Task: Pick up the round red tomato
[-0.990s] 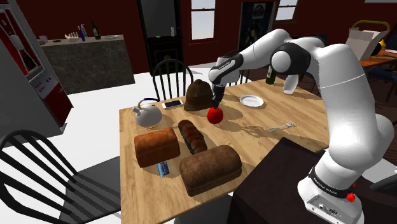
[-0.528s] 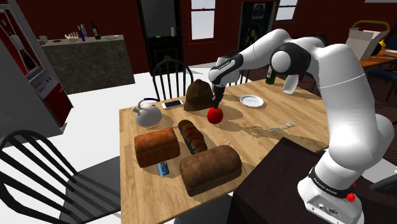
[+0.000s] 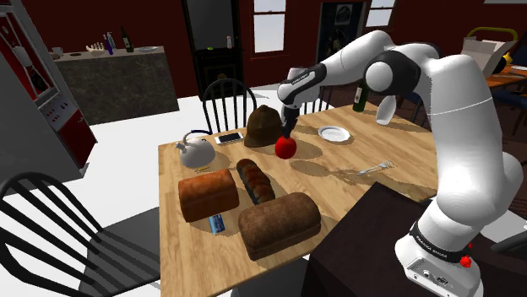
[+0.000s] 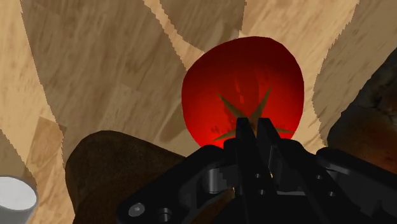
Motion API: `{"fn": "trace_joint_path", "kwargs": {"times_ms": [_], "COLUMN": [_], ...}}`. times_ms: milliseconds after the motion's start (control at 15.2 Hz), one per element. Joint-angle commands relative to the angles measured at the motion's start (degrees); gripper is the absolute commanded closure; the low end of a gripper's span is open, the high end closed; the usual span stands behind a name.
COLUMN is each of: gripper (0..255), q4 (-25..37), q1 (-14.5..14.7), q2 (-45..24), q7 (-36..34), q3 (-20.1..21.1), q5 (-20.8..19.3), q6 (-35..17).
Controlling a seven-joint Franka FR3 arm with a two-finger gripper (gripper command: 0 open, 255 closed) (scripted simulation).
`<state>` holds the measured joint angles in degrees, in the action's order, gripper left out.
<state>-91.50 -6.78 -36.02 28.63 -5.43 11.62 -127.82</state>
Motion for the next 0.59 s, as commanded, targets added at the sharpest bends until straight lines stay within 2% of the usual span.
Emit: {"fn": "trace_joint_path", "kwargs": {"times_ms": [0, 528], "gripper": [255, 255], "q4": [0.72, 1.77], "q1": [0.03, 0.15], "q2": [0.66, 3.08], "q7": [-0.24, -0.84], "q3": [-0.11, -0.41], "q5": [-0.19, -0.70], "q6": [1.37, 4.80]}}
